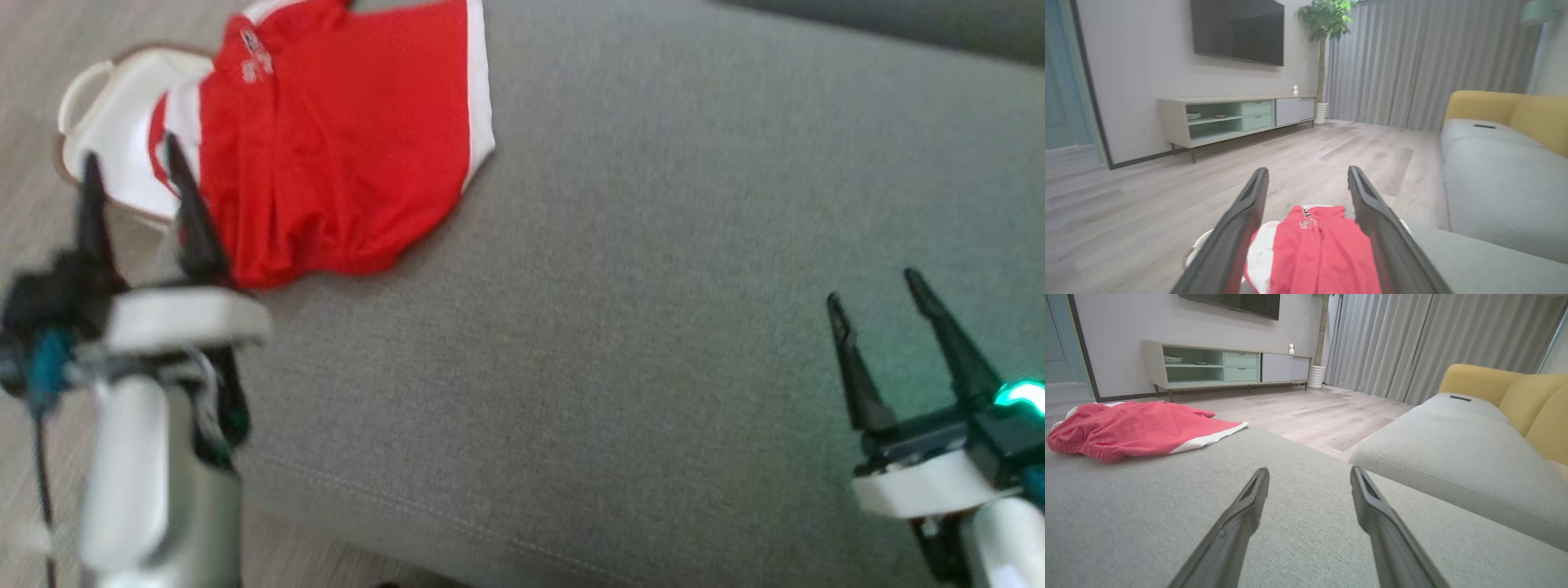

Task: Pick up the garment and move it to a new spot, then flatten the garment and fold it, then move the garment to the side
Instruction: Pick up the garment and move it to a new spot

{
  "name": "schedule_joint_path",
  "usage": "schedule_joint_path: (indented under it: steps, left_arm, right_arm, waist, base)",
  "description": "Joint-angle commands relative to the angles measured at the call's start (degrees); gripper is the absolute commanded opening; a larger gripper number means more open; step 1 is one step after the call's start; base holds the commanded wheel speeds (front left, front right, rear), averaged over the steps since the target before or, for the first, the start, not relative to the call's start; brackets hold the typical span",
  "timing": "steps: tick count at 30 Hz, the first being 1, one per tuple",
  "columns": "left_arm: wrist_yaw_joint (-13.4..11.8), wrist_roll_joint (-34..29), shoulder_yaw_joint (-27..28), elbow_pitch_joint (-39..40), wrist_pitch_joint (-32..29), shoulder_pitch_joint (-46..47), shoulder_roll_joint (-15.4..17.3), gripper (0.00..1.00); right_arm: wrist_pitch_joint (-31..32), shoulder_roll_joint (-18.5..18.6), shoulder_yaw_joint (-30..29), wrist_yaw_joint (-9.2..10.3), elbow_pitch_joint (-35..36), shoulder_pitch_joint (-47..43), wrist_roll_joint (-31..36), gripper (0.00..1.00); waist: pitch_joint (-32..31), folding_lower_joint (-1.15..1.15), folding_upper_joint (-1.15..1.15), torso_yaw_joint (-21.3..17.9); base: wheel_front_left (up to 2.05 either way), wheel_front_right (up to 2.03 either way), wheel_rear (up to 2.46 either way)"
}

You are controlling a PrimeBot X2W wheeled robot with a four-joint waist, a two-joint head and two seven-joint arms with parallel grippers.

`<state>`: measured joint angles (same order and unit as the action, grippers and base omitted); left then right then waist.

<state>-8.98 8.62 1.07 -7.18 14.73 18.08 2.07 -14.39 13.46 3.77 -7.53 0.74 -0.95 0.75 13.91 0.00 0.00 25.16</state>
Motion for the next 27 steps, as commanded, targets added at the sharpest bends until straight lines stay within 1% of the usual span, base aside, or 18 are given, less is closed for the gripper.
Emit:
schedule_joint_path:
  steps: [1,4,6,8,10,15,20,24,25,26,27]
  left_arm:
    - [0.35,0.5,2.78,-0.05,0.27,2.24,1.4,1.0]
    - [0.49,3.09,6.71,-10.19,0.27,9.24,1.97,1.0]
    - [-0.09,3.89,8.17,-17.45,0.21,13.09,2.68,1.0]
    - [0.84,7.02,10.09,-24.66,-0.82,17.39,3.04,1.0]
    - [3.02,9.26,10.85,-30.94,-2.89,21.27,4.23,1.0]
    - [4.18,10.45,11.05,-42.14,-6.52,28.26,7.21,1.0]
    - [1.47,9.4,10.61,-49.39,-7.84,32.34,9.57,1.0]
    - [0.73,9.08,9.97,-54.06,-9.25,34.46,10.31,1.0]
    - [0.63,8.87,9.73,-54.68,-8.76,34.9,10.51,0.32]
    - [0.67,8.63,9.48,-54.98,-7.73,35.32,10.75,0.0]
    - [0.94,8.37,9.14,-55.21,-6.6,35.65,10.98,0.0]
  right_arm:
    - [-0.61,1.34,1.23,0.04,2.18,1.72,-0.46,1.0]
    - [-0.61,3.3,1.16,0.04,3.02,2.92,-1.34,1.0]
    - [-0.61,4.5,1.66,0.04,3.35,3.64,-2.3,1.0]
    - [-0.61,5.73,1.81,0.04,3.92,4.23,-2.88,1.0]
    - [-0.61,6.82,1.8,0.04,4.42,4.61,-3.39,1.0]
    - [-0.61,9.33,0.57,0.04,5.39,4.97,-4.39,1.0]
    - [-0.61,11.18,-0.11,0.04,6.13,5.13,-4.89,1.0]
    - [-0.61,11.65,-0.03,0.04,6.3,5.64,-4.99,1.0]
    - [-0.61,11.61,0.05,0.04,6.23,5.81,-5.0,1.0]
    - [-0.61,11.51,0.17,0.04,6.12,6.0,-5.03,1.0]
    - [-0.61,11.32,0.34,0.04,5.98,6.16,-5.12,1.0]
  waist:
    - [3.71,0.0,0.0,-0.69]
    - [6.44,0.0,0.0,-1.4]
    - [8.07,0.0,0.0,-2.06]
    - [9.53,0.0,0.0,-2.54]
    - [11.08,0.0,0.0,-3.19]
    - [14.55,0.0,0.0,-4.02]
    - [17.19,0.0,0.0,-4.4]
    - [18.14,0.0,0.0,-4.56]
    - [18.2,0.0,0.0,-4.59]
    - [18.12,0.0,0.0,-4.65]
    - [17.89,0.0,0.0,-4.69]
  base:
    - [0.0,0.0,0.0]
    - [0.0,0.0,0.0]
    - [0.0,0.0,0.0]
    - [0.0,0.0,0.0]
    - [0.0,0.0,0.0]
    - [0.0,0.0,0.0]
    - [0.0,0.0,0.0]
    - [0.0,0.0,0.0]
    - [0.0,0.0,0.0]
    - [0.0,0.0,0.0]
    - [0.0,0.0,0.0]
